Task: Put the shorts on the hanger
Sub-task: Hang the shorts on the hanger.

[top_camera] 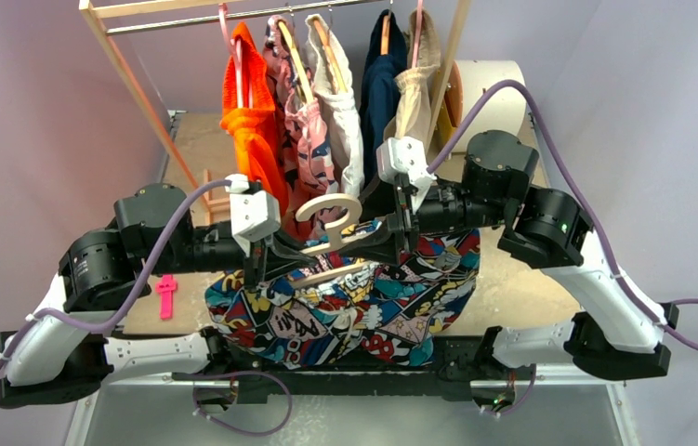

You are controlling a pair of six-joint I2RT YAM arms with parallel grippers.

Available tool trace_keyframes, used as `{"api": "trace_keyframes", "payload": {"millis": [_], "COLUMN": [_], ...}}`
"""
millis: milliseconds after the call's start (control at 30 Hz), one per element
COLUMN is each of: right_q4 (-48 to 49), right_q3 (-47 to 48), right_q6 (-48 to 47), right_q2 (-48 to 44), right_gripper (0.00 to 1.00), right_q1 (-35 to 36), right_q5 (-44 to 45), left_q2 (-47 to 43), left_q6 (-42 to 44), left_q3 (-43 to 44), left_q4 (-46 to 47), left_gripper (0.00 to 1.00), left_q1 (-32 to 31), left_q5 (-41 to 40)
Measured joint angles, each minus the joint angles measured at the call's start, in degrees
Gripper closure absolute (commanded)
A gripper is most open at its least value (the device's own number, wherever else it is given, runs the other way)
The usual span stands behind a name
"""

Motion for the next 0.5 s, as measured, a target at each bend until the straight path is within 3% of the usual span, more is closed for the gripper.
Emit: {"api": "trace_keyframes", "payload": {"millis": [500], "right_q4": [0.0], "right_q3": [-1.81], "right_q6": [0.57], "right_q2": [1.46], "right_gripper": [0.61], "right_q1": [0.0], "right_q5": [-2.56], "left_q2": [1.16], "left_q6": [0.15], "left_q3": [0.17], "left_q4": [0.48], "left_gripper": [1.0], "left_q1": [0.0], "left_q5": [0.63]}}
